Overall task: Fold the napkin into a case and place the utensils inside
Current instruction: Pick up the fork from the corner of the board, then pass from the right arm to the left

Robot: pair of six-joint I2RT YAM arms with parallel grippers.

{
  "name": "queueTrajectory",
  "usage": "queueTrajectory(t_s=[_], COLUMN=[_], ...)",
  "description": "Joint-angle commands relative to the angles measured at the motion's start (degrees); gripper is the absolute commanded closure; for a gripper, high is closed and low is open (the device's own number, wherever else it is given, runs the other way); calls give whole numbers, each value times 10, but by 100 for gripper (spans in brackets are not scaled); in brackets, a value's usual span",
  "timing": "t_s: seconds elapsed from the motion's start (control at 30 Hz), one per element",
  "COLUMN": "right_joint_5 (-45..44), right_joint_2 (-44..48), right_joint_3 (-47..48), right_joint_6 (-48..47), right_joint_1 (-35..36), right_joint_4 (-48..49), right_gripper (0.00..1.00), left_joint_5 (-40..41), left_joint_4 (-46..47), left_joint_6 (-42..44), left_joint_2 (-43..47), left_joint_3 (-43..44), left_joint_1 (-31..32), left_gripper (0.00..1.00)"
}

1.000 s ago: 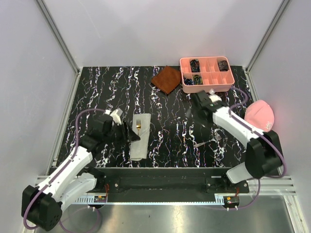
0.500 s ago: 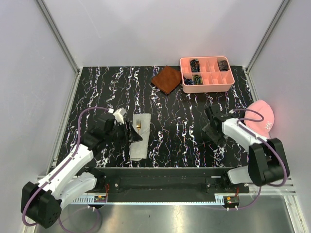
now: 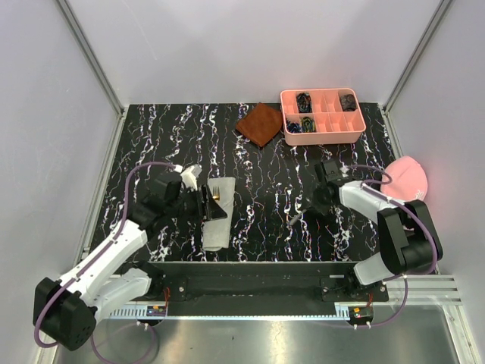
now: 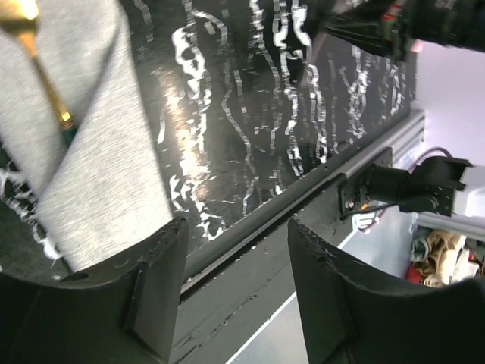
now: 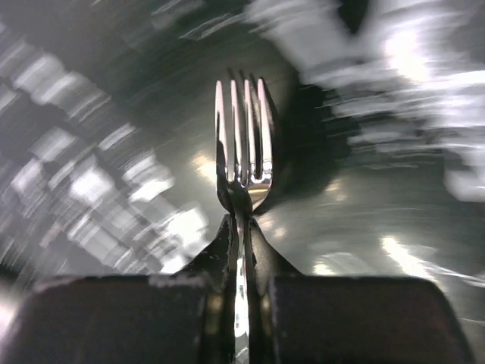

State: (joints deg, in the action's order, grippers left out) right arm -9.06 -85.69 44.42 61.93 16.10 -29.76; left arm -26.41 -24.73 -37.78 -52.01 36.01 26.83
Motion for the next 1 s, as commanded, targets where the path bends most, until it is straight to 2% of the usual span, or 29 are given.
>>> queueTrajectory(t_s=[0.0, 0.2, 0.3, 0.33, 0.43, 0.53, 0.77, 0.83, 0.97], right_joint_5=[184, 295, 378, 431, 499, 518, 511, 504, 496], right_joint_2=[15, -63, -83, -90, -134, -170, -202, -199, -193], right_joint_3=[26, 192, 185, 174, 140, 128, 110, 98, 83], right_joint_6=[-100, -203, -186, -167, -67, -8, 55, 65, 74], right_joint_1=[59, 175, 214, 223, 227, 237, 256, 259, 262], right_joint_4=[182, 232, 390, 516, 729, 849, 952, 971, 983], right_gripper=[100, 100, 100, 100, 100, 100, 100, 100, 100], left_joint_5=[-39, -68, -74, -78, -87, -97, -82, -69, -56], left_joint_4=[31, 44, 45, 47, 72, 115, 114, 101, 91], left_joint_6=[24, 46, 41, 39, 4, -30, -49, -48, -48], left_joint_2=[-16, -39, -46, -45, -29, 2, 25, 26, 30], left_joint_3=[50, 76, 72, 71, 50, 21, -1, -7, -12], left_joint_1=[9, 11, 12, 12, 9, 5, -12, -17, -27], left_gripper=[41, 33, 32, 32, 32, 32, 37, 41, 43])
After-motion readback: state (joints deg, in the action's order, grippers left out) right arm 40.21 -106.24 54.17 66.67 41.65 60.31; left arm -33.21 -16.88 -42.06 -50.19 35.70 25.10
